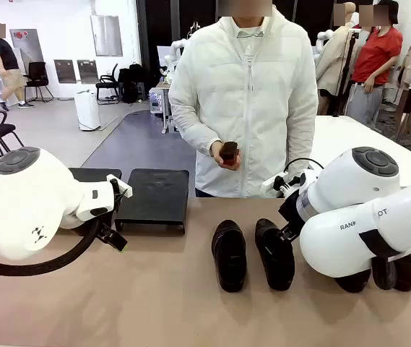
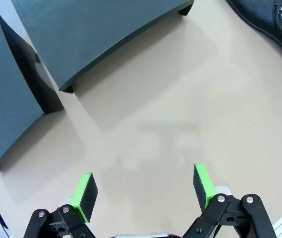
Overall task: Organize the shoes by placing them on the stand.
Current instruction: Pick up one Shoe and place it in the middle of the table.
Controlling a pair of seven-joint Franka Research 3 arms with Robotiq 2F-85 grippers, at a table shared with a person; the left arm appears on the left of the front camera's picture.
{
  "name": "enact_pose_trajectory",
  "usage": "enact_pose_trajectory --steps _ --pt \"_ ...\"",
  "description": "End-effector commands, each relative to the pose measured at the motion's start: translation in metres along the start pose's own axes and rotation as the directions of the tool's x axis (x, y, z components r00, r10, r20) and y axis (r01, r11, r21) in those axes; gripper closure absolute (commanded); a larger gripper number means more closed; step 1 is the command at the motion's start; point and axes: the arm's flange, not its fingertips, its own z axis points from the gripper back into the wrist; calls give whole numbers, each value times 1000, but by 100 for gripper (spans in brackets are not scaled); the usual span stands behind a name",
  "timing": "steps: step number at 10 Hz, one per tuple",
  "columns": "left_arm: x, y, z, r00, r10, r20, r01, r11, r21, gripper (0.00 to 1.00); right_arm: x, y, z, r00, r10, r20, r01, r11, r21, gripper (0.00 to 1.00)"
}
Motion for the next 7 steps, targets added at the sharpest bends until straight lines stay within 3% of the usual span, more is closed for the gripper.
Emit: enact_pose_trajectory --steps 1,7 --pt "0 0 0 1000 0 1 0 1000 0 0 0 0 0 1000 0 0 0 1000 0 0" --pt "0 0 0 1000 0 1 0 1000 0 0 0 0 0 1000 0 0 0 1000 0 0"
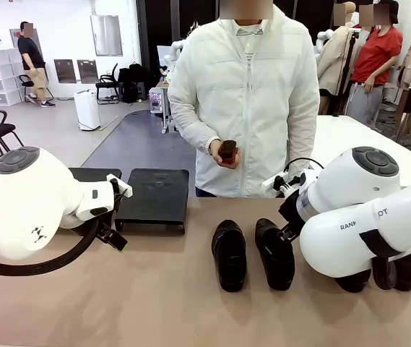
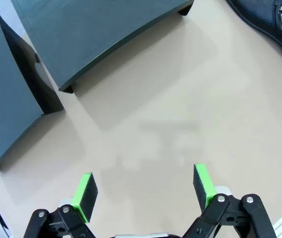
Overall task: Organize the shoes by placing them on the stand.
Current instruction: Pick up one Shoe and place it in the middle of the table.
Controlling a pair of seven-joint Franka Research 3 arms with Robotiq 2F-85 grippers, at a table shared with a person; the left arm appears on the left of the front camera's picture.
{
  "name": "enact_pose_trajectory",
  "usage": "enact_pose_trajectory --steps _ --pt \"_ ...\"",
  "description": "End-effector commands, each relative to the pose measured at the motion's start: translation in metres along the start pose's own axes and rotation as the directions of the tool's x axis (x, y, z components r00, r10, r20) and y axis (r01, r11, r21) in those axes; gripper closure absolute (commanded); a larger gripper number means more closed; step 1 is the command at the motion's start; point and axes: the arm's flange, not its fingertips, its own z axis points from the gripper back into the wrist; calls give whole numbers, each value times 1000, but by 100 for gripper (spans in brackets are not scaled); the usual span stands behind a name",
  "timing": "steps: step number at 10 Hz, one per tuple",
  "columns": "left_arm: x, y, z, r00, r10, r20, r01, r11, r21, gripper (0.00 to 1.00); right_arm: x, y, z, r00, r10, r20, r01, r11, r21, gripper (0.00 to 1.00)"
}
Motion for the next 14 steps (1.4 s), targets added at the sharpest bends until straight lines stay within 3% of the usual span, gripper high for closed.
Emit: enact_pose_trajectory --steps 1,8,9,11,12,14 --pt "0 0 0 1000 0 1 0 1000 0 0 0 0 0 1000 -1 0 1 1000 0 0" --pt "0 0 0 1000 0 0 0 1000 0 0 0 0 0 1000 0 0 0 1000 0 0" --pt "2 -4 27 1000 -7 -27 5 999 -48 0 3 -11 24 999 -12 -50 13 1000 14 0" --pt "13 -9 104 957 246 -154 -267 955 -133 0 6 -40 96 991 -126 -55 132 982 138 0" --pt "6 -1 150 961 242 -137 -269 932 -243 0 0 -55 138 980 -183 -80 193 969 157 0" --pt "-31 25 220 968 225 -108 -249 910 -332 0 -39 -88 221 951 -308 -18 300 909 289 0"
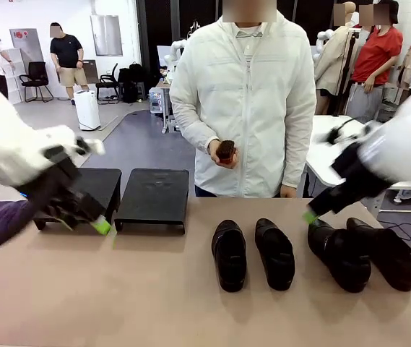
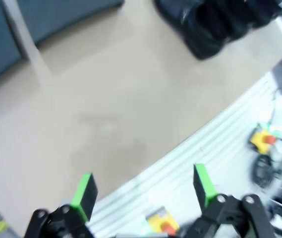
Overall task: Organize the shoes by placing them on the stand.
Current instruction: Pick up one Shoe and place it in the middle of the table.
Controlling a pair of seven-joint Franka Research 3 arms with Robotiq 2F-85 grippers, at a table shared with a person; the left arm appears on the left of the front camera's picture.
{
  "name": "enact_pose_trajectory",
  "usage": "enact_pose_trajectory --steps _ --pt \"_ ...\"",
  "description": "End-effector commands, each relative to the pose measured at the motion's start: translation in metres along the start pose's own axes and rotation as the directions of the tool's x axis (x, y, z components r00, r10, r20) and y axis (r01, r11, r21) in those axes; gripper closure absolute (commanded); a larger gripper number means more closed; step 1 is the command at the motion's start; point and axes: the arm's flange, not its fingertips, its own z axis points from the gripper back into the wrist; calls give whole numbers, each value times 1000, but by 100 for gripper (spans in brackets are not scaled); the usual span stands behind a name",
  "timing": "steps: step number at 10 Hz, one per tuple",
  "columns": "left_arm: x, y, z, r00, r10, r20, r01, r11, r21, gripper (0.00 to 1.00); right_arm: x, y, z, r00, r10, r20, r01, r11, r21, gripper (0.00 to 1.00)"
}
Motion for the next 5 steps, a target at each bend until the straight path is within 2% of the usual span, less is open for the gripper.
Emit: enact_pose_trajectory --steps 1,3,5 --pt "-40 33 59 999 -14 36 17 993 -113 0 -34 -30 71 987 -128 93 125 991 35 0" --pt "-83 74 93 989 87 121 -64 981 -181 0 -76 -47 113 957 -213 197 203 977 66 0" --pt "-103 111 94 948 237 215 -164 936 -310 0 -93 -69 116 920 -294 259 285 956 70 0"
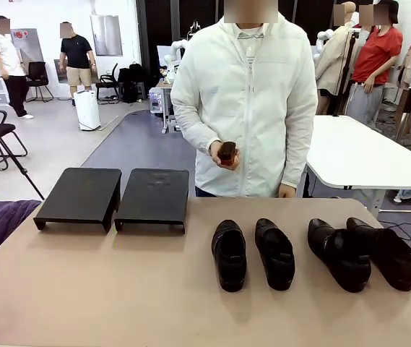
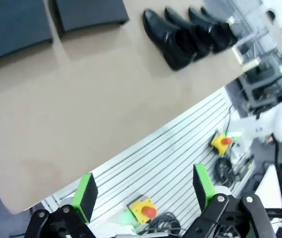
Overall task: Organize the shoes by placing them on the stand.
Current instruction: Pick up one Shoe and place it in the middle of the table.
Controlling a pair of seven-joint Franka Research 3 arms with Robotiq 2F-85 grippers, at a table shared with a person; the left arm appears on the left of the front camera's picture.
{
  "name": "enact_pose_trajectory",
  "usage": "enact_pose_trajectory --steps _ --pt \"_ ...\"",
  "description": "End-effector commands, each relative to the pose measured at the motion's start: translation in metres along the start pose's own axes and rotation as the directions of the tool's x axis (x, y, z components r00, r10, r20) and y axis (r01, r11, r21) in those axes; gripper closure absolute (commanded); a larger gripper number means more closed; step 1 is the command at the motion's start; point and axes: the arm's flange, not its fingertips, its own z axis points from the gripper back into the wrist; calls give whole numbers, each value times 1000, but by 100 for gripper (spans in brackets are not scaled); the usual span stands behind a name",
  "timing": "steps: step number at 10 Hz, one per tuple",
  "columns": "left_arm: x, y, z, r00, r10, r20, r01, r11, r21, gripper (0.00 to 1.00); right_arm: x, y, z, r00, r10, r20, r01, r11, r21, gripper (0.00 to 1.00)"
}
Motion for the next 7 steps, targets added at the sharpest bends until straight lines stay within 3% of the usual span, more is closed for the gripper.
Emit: enact_pose_trajectory --steps 1,7 --pt "6 -26 -15 996 -69 -59 72 997 42 0 4 16 -11 998 50 -35 -50 999 10 0" --pt "6 -26 -15 996 -69 -59 72 997 42 0 4 16 -11 998 50 -35 -50 999 10 0"
